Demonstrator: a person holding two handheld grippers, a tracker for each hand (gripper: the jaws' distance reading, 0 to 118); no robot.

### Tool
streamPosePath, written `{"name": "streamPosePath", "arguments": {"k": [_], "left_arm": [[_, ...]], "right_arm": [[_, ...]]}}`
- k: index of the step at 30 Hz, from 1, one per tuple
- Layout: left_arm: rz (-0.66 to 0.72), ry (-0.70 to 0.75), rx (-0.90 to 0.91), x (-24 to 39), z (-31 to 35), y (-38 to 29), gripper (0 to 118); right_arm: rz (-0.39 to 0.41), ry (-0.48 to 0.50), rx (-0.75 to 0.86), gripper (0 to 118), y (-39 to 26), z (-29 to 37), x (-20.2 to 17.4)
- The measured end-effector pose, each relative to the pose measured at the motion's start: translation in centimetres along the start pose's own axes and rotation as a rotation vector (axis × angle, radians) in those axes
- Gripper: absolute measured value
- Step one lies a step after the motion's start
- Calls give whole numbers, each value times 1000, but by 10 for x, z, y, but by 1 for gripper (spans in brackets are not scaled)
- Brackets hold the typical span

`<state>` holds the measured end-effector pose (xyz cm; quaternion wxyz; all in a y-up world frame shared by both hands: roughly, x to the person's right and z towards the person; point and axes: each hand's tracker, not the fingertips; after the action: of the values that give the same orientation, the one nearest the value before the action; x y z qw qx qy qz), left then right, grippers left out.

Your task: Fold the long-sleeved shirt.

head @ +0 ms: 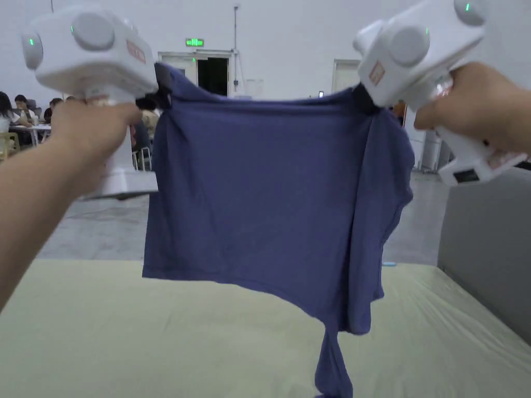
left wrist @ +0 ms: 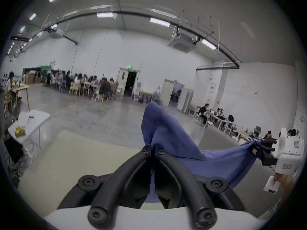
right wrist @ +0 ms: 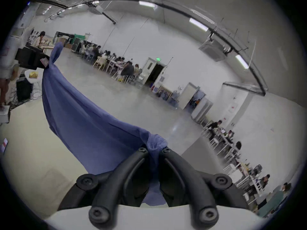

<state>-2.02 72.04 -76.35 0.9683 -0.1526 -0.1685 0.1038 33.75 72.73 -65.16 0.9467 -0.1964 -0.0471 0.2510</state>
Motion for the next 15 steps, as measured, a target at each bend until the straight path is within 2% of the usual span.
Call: {"name": "streamPosePath", "arguments": {"k": [4, 7, 9, 11, 15], "left_arm": [[130, -36, -97, -33, -31, -100, 0], [208, -2, -206, -52, -41, -179, 0], [254, 11, -273, -70, -41, -236, 0], [312, 17, -325, -82, -29, -291, 0], [347, 29, -387, -103, 14, -385, 0]], "right_arm": [[-189, 135, -88, 11, -94, -47, -48], [-324, 202, -161, 11, -161, -74, -81], [-482, 272, -195, 11, -219, -82, -108], [-551, 307, -227, 11, -267, -86, -134], [-536, 320, -290, 11, -346, -66, -181]]}}
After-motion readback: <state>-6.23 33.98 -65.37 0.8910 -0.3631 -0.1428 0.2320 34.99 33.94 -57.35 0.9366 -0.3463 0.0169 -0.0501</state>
